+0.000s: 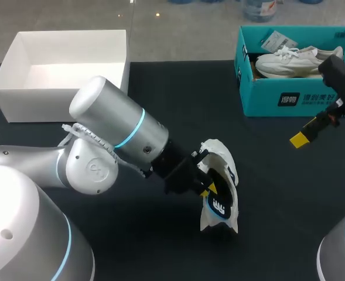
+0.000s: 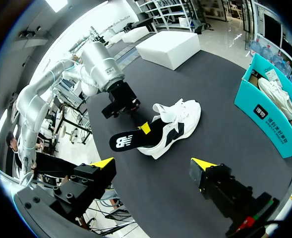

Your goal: Take the shoe out of the shoebox, open the shoe tongue, remove and reinsert the insole, then place the shoe into the shoebox

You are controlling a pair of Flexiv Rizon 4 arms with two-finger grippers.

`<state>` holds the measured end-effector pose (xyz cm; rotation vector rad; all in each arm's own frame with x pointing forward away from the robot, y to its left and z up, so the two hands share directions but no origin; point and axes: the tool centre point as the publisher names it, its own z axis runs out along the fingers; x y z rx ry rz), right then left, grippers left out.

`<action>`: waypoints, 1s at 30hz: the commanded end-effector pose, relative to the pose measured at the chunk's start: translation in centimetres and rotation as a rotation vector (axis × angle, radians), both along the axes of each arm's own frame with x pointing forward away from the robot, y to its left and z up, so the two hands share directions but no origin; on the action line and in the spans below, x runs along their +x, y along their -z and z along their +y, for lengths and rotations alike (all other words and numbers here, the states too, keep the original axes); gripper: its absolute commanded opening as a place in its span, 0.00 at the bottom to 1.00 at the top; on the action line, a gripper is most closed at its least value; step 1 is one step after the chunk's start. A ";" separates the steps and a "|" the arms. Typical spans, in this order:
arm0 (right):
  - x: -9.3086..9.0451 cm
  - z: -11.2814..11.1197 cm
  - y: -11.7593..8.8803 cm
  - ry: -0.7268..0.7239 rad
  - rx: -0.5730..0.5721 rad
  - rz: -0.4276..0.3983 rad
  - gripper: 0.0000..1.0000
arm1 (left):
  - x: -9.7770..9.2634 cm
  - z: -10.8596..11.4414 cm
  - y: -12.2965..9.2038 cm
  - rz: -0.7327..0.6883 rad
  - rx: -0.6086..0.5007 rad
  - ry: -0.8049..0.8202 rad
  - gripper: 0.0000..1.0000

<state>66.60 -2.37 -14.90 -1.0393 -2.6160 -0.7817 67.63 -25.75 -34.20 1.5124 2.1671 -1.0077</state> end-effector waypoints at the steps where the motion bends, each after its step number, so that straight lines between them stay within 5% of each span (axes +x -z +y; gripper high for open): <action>1: 0.2 0.1 0.1 -0.001 -0.003 0.004 1.00 | 0.8 -0.4 0.5 -0.022 0.007 -0.005 0.00; 8: 0.2 0.1 0.1 -0.001 -0.003 0.004 1.00 | 2.3 -0.2 1.5 -0.086 0.035 -0.015 0.00; 15: 0.2 0.1 0.1 -0.001 -0.003 0.004 1.00 | 1.9 0.3 1.6 -0.082 0.041 -0.023 0.00; 16: 0.2 0.1 0.1 -0.001 -0.003 0.004 1.00 | 1.6 0.5 1.3 -0.079 0.039 -0.025 0.23; 20: 0.2 0.1 0.1 -0.001 -0.003 0.004 1.00 | 1.4 1.0 0.4 -0.070 0.026 -0.036 0.48; 30: 0.2 0.1 0.1 -0.001 -0.003 0.004 1.00 | 0.4 0.5 -0.6 -0.066 -0.002 -0.032 0.45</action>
